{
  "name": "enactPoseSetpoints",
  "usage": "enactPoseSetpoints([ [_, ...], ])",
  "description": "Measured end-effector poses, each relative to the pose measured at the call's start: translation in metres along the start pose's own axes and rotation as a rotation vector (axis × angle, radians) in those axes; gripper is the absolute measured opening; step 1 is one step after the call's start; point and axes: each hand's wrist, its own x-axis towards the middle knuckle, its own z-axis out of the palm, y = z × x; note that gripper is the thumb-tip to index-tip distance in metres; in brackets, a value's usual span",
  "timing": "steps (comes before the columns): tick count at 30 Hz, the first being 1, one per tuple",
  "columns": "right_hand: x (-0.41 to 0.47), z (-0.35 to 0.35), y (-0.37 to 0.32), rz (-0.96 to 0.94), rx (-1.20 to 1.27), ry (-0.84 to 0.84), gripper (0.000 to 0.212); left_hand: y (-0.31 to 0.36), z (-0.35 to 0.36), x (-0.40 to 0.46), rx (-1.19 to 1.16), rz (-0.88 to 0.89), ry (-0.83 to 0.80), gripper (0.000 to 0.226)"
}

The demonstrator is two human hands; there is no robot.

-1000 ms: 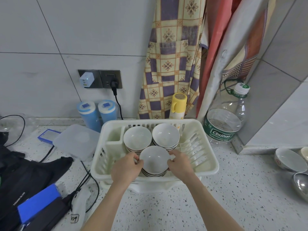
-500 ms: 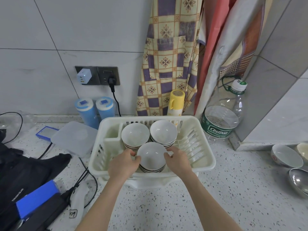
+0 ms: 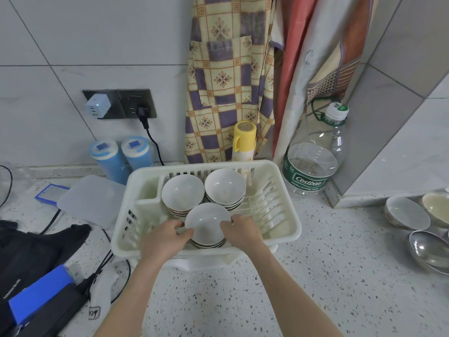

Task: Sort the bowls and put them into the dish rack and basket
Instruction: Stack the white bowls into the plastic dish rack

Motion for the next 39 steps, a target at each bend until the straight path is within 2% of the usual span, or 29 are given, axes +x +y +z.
enactPoseSetpoints([
  [3, -0.002, -0.003, -0.001, -0.002, 0.008, 0.004, 0.030, 0.001, 0.000, -0.001, -0.001, -0.015, -0.028, 0.056],
  [5, -0.006, -0.002, 0.000, -0.041, 0.010, 0.083, 0.027, 0.003, 0.000, -0.004, -0.020, -0.036, 0.015, 0.051],
  [7, -0.015, -0.004, 0.005, -0.161, 0.115, 0.158, 0.030, 0.006, 0.000, -0.011, -0.117, -0.062, 0.147, 0.042],
  [11, -0.040, -0.026, 0.037, -0.411, 0.483, 0.095, 0.039, 0.013, 0.006, -0.027, -0.461, -0.030, 0.451, 0.031],
  [13, -0.053, -0.045, 0.064, -0.401, 0.600, 0.120, 0.038, 0.015, 0.010, -0.039, -0.631, -0.002, 0.573, 0.029],
  [15, -0.064, -0.070, 0.097, -0.343, 0.709, 0.129, 0.036, 0.023, 0.017, -0.059, -0.681, 0.056, 0.587, 0.029],
  [17, -0.075, -0.099, 0.136, -0.302, 0.728, 0.132, 0.035, 0.055, 0.033, -0.090, -0.693, 0.053, 0.570, 0.024],
  [21, -0.096, -0.160, 0.221, -0.206, 0.718, 0.110, 0.034, 0.152, 0.108, -0.143, -0.879, 0.005, 0.596, 0.011],
  [23, -0.105, -0.190, 0.263, -0.143, 0.728, 0.141, 0.033, 0.203, 0.155, -0.166, -0.909, 0.016, 0.510, 0.012],
  [26, -0.120, -0.230, 0.317, -0.065, 0.761, 0.243, 0.031, 0.275, 0.219, -0.198, -0.883, 0.034, 0.269, 0.025],
  [31, -0.140, -0.277, 0.387, -0.018, 0.872, 0.509, 0.024, 0.382, 0.302, -0.229, -0.692, 0.154, -0.268, 0.007],
  [34, -0.151, -0.294, 0.421, 0.039, 0.892, 0.636, 0.022, 0.438, 0.336, -0.238, -0.536, 0.164, -0.553, 0.022],
  [37, -0.161, -0.309, 0.449, 0.092, 0.948, 0.693, 0.020, 0.482, 0.361, -0.242, -0.510, 0.136, -0.721, 0.037],
  [39, -0.166, -0.318, 0.464, 0.109, 0.960, 0.721, 0.021, 0.502, 0.372, -0.245, -0.580, 0.071, -0.804, 0.032],
])
